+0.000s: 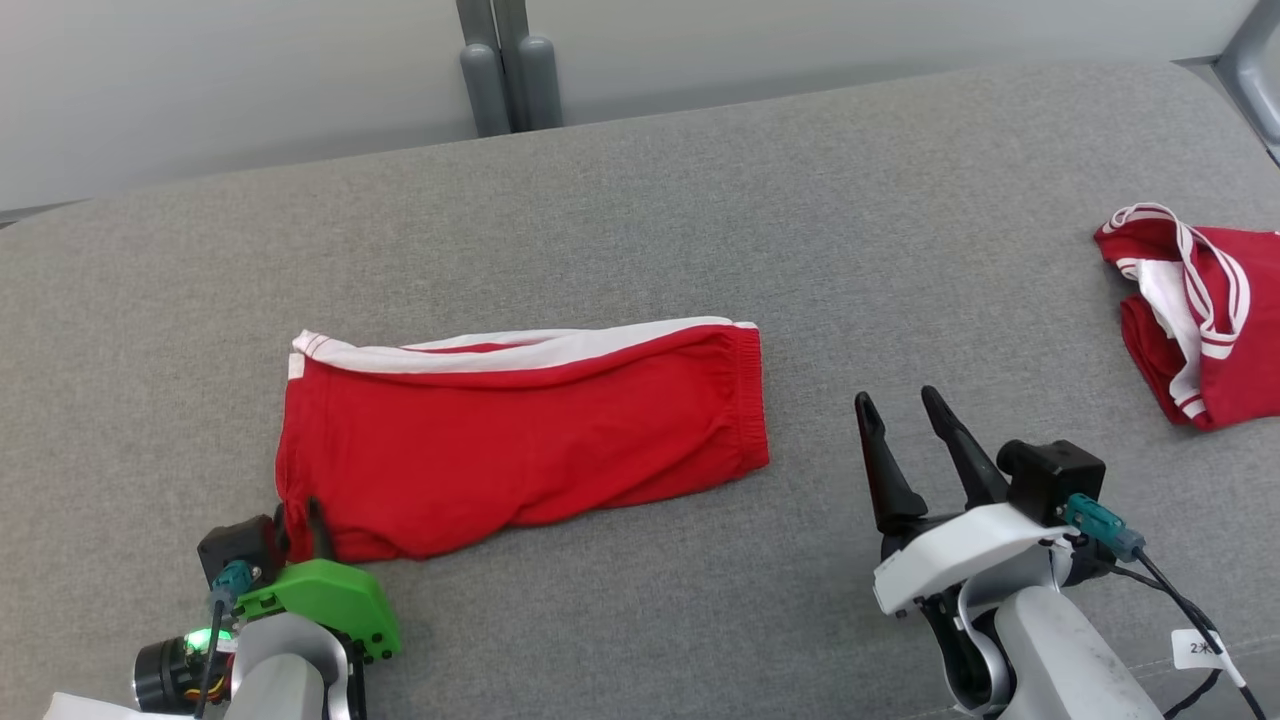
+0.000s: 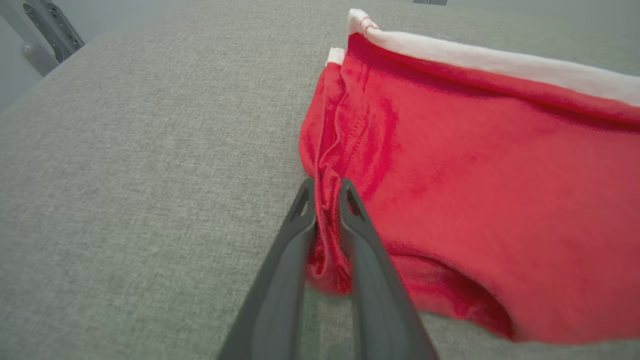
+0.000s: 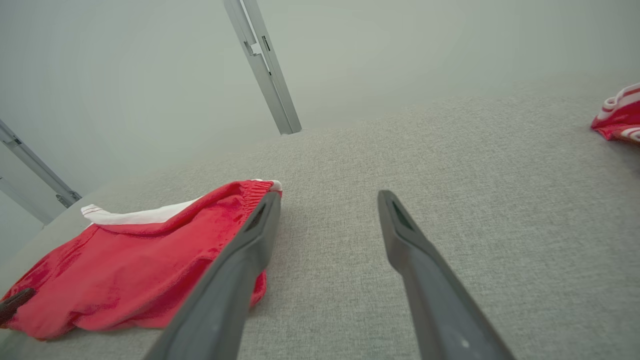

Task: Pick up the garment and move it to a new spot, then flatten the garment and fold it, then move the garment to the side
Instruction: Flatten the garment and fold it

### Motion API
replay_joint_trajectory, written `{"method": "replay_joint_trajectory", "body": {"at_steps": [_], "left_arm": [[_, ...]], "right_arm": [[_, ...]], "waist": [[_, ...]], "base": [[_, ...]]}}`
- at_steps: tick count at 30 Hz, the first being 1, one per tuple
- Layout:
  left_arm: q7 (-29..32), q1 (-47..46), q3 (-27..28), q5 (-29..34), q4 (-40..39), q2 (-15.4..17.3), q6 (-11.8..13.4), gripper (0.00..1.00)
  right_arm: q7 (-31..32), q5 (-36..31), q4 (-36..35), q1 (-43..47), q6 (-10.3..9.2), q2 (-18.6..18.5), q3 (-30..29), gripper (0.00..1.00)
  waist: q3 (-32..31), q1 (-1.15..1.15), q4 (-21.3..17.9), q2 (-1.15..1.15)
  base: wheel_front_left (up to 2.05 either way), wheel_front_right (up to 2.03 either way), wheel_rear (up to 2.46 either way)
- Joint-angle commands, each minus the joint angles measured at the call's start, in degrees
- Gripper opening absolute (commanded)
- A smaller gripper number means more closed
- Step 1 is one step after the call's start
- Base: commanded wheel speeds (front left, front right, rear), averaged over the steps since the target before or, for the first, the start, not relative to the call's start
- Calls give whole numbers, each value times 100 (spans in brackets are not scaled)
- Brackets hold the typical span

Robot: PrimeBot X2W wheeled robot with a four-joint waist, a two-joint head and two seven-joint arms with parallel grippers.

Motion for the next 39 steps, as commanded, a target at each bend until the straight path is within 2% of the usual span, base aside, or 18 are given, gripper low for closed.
{"method": "replay_joint_trajectory", "body": {"at_steps": [1,9,25,27,28,39], "left_arm": [[3,92,-8,89,-145,22,66,100],[3,304,-391,-22,-844,20,203,100],[3,299,-645,37,-1180,20,303,100],[3,303,-639,50,-1194,19,312,100],[3,304,-632,64,-1198,19,317,100],[2,426,-558,113,-1152,20,255,100]], "right_arm": [[-16,40,26,-66,1,-10,64,100],[-15,238,418,-364,1,-10,495,100],[-2,1298,1670,-809,1,-12,1330,100],[-1,1444,1750,-809,0,-9,1378,39],[-1,1484,1768,-830,0,-9,1388,2],[-9,1617,1390,-650,0,-59,754,0]], "waist": [[69,0,64,0],[286,0,301,0],[614,0,639,0],[635,0,639,0],[643,0,635,0],[438,0,454,0]], "base": [[0,0,0],[0,0,0],[0,0,0],[0,0,0],[0,0,0],[0,0,0]]}}
